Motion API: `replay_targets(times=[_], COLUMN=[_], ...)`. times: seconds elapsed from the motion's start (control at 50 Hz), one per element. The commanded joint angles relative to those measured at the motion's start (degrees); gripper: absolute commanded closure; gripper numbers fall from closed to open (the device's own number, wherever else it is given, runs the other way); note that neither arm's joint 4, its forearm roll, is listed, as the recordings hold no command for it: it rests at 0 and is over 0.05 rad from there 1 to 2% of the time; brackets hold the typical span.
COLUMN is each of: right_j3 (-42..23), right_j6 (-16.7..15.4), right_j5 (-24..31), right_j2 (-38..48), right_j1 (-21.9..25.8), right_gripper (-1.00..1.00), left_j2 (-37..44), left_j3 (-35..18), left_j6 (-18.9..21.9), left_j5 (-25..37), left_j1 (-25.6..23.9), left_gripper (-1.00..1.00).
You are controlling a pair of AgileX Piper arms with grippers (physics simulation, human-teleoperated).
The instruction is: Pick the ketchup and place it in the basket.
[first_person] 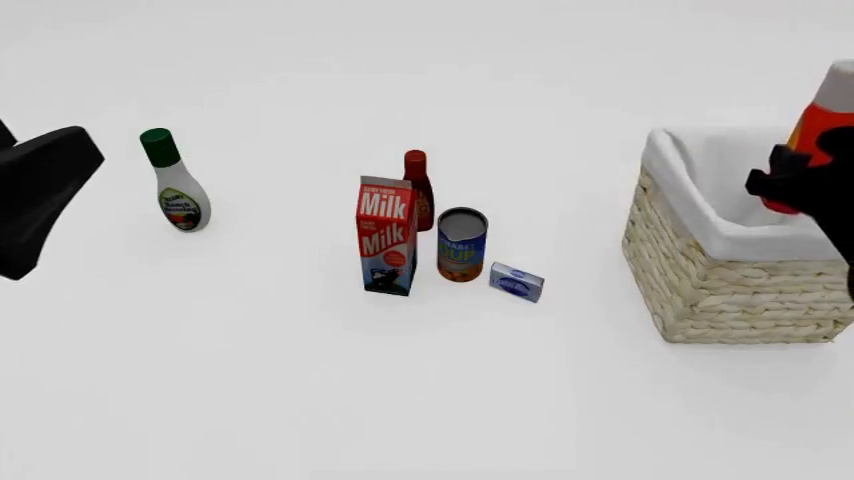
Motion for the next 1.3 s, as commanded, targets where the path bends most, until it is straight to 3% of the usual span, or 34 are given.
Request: replay_targets(times=[0.02,0.6,0.62,0.92,1.04,1.3], right_j3=[0.41,0.23,0.15,0.42,0.14,-2.4], right_j6=[0.91,0.38,0.46,-1.65,-3.05,-2.74], right_j5=[-1.38,-2.6,-2.53,0.45,3.45,11.0], right_j2=[1.86,5.22,5.22,-1.41,-7.34,-17.65], right_j1=[-0.37,-1.55,-1.65,0.15,1.87,6.3], right_gripper=[1.0,1.0,-1.0,-1.0,-1.0,-1.0], left_j2=[-0.43,-0.73,-0.75,-0.77,-0.86,-1.23], left_j3=[0.13,-0.53,-0.56,-0.94,-0.9,-0.51], left_j6=[-0.13,-0.32,-0.28,-0.39,-0.52,-0.83], left_j5=[0.16,0.63,0.65,0.75,0.71,0.68], left_j1=[0.16,0.14,0.15,-0.09,-0.12,-0.01], left_gripper=[-1.0,-1.0,-1.0,-1.0,-1.0,-1.0])
